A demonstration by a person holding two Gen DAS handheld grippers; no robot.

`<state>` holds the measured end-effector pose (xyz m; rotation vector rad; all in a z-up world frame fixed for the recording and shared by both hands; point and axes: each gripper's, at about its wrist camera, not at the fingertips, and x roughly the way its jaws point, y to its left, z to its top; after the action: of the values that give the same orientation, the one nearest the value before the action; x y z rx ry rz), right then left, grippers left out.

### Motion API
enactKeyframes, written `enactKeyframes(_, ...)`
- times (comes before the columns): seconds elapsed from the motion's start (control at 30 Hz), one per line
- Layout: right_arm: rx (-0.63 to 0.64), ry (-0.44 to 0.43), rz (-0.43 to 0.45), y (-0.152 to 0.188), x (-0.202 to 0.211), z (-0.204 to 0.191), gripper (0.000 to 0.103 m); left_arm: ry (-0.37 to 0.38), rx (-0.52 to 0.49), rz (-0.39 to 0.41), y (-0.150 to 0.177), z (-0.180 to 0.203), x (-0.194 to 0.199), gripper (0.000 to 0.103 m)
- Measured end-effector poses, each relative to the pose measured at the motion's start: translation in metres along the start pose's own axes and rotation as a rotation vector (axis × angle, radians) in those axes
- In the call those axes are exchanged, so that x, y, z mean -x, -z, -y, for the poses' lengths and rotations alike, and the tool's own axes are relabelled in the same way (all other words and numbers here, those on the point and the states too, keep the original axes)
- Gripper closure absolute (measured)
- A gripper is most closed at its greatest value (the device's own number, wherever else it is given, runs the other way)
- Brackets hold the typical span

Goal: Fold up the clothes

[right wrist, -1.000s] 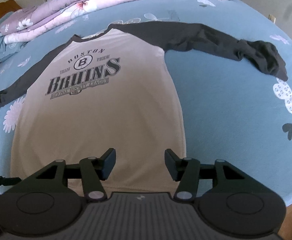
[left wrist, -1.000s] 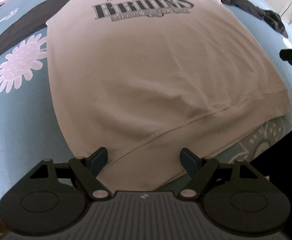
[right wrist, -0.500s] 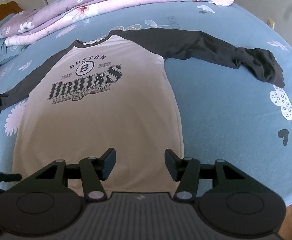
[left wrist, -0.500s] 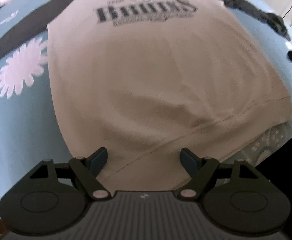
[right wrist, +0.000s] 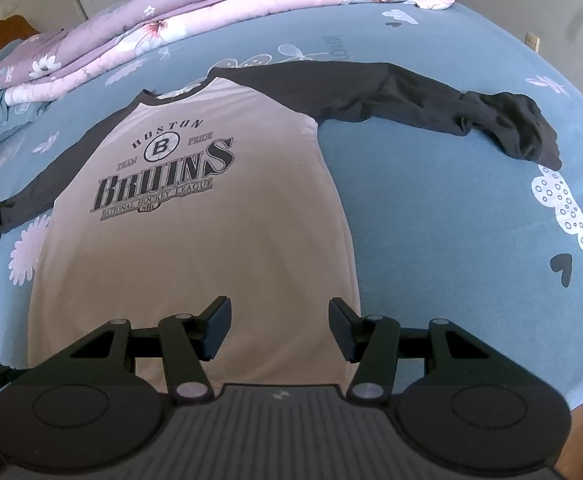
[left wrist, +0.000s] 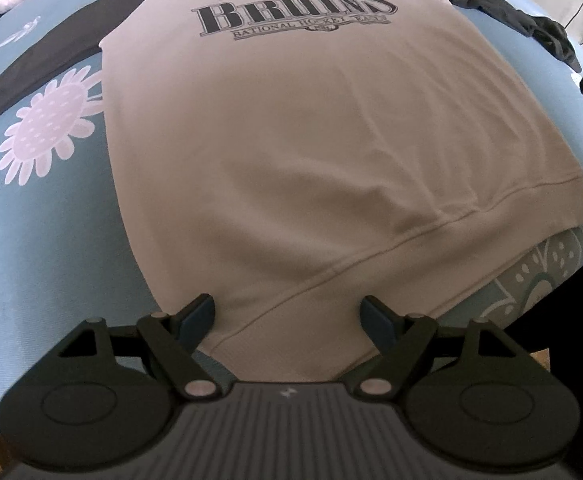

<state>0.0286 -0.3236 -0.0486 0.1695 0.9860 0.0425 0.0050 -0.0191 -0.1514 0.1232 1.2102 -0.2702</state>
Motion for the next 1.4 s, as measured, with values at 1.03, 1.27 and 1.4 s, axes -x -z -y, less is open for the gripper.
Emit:
enactKeyframes(1.03,-0.048,0.028,0.015,0.002,0.008,0.015,0.043,-0.002,0.025,0.006,0.000,-0.009,0.003,0.023)
enactKeyframes(1.27,-0.060,0.019,0.017,0.005,0.008,0.019,0.042,-0.014,0.027,0.043,-0.012,-0.001,0.018,0.023)
enactKeyframes(1.4,-0.048,0.016,0.008,0.005,0.007,0.015,0.042,-0.017,0.018,0.071,-0.025,0.003,0.021,0.023)
